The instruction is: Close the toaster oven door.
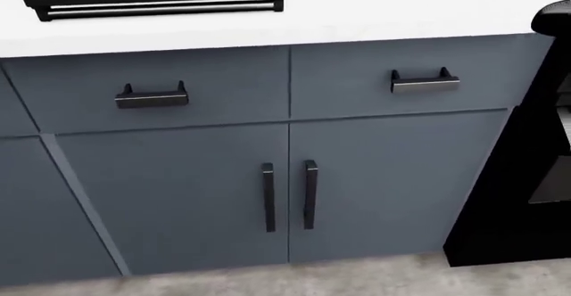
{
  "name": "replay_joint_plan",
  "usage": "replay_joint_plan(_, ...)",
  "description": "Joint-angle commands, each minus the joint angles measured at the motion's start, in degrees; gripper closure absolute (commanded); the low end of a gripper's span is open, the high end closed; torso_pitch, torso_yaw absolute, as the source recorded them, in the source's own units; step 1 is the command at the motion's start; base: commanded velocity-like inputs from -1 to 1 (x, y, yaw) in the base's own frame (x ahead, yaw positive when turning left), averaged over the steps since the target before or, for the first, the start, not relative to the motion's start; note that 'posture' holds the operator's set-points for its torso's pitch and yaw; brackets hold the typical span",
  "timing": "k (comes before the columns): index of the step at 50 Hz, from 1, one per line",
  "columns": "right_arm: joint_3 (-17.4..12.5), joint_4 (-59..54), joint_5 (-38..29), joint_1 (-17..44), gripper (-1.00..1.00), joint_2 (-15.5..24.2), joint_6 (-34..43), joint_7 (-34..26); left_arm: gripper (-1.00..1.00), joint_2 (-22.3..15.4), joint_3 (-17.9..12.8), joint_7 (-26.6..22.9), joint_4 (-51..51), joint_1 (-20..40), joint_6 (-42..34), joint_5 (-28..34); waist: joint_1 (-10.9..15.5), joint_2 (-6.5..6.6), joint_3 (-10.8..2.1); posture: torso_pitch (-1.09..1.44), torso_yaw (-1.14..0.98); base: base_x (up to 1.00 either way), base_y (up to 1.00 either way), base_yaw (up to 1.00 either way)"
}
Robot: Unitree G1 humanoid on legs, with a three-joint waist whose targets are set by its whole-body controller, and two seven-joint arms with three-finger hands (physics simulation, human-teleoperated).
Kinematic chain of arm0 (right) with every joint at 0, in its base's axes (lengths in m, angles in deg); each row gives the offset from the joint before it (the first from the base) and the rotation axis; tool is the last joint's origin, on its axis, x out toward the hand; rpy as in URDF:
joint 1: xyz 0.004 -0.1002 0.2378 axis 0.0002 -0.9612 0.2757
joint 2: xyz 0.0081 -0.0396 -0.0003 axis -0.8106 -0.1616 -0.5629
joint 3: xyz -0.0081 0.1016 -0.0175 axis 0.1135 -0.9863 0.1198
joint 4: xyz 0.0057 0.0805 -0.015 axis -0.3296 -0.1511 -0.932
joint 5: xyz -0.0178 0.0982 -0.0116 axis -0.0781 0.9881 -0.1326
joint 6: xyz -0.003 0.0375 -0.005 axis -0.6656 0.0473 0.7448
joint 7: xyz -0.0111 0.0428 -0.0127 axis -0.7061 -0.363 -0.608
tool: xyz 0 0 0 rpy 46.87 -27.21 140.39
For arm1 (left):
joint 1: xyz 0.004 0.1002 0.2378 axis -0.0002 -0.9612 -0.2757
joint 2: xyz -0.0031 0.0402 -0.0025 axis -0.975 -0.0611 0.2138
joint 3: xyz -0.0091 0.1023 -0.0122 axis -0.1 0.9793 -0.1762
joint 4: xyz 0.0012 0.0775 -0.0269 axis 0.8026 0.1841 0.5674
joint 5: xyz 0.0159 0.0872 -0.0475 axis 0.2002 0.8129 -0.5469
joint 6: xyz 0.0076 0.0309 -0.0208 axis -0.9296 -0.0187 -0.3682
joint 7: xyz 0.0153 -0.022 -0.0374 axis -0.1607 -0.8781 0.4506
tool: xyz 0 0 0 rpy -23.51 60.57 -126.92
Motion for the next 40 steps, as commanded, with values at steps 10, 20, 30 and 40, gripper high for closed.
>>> replay_joint_plan(10, -0.7, 0.7, 0.1, 1.5, -1.0, 1.1, -0.9, 0.2, -1.0, -1.1, -0.3, -0.1, -1.2, 1.8, 1.6, -0.2, -0.8, 2.64, -0.85, 0.0, 0.0, 0.12, 0.27, 0.0)
replay_joint_plan(20, -0.9, 0.5, 0.0, 1.3, -1.0, 1.3, -1.3, 0.0, -1.0, -1.0, -0.3, -0.3, -1.5, 1.6, 1.7, 0.0, -0.4, 5.37, -1.53, 0.0, 0.0, 0.12, 0.25, 0.0)
replay_joint_plan(30, -1.0, 0.6, -0.1, 1.0, -1.0, 1.2, -1.5, -0.1, -1.0, -0.9, -0.4, -0.4, -2.0, 1.2, 1.6, 0.0, 0.2, -1.32, -1.05, 0.0, 0.0, 0.19, 0.15, 0.0)
replay_joint_plan(40, -1.0, 0.4, -0.1, 1.0, -1.0, 1.3, -1.6, -0.2, -1.0, -0.8, -0.4, -0.4, -2.3, 1.1, 1.4, 0.0, -1.1, 4.76, -0.6, 0.0, 0.0, 0.19, 0.12, 0.0)
